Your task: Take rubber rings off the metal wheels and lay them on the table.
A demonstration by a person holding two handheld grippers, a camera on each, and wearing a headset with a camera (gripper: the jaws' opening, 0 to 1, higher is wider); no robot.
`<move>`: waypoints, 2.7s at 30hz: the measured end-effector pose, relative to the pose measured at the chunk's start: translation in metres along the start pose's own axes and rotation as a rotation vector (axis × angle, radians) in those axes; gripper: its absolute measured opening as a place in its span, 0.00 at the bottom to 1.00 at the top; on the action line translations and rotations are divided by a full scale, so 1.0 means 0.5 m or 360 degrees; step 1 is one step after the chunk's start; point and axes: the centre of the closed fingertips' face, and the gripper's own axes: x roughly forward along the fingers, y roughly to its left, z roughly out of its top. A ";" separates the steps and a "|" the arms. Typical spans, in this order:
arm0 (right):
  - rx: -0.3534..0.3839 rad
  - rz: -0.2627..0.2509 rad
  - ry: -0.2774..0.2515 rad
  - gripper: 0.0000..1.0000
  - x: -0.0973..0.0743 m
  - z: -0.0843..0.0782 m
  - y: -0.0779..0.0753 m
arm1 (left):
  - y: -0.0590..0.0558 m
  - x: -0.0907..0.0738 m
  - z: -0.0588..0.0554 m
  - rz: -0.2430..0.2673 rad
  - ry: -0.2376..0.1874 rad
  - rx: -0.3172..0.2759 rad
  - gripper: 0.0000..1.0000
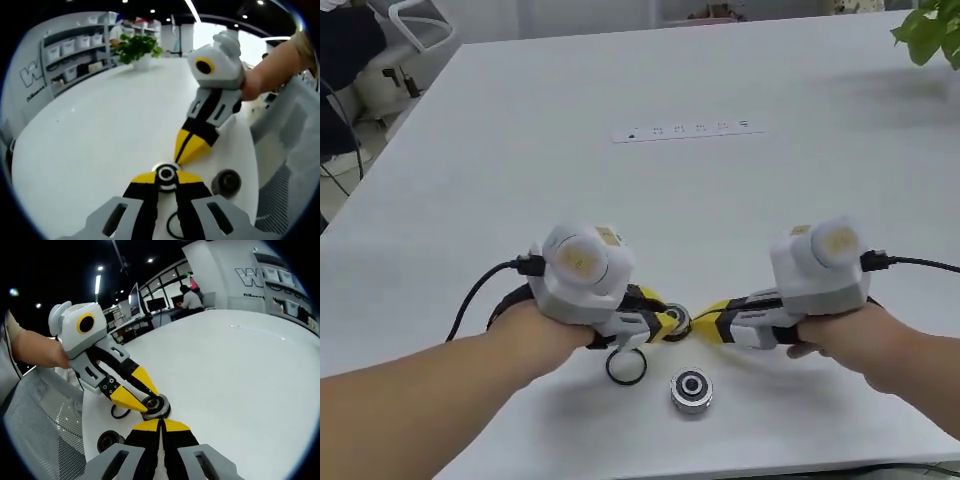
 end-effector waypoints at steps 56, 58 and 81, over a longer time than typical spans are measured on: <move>0.0420 0.0192 -0.0225 0.00 -0.003 0.050 0.054 | -0.010 0.005 0.003 0.0059 -0.0002 0.0002 0.12; 0.0370 0.0181 -0.0201 0.00 -0.003 0.050 0.052 | -0.010 0.004 0.002 0.0058 -0.0005 -0.0001 0.12; 0.0245 -0.0006 -0.0111 0.00 -0.003 0.031 0.010 | -0.016 0.002 0.001 0.0052 0.0020 0.0013 0.13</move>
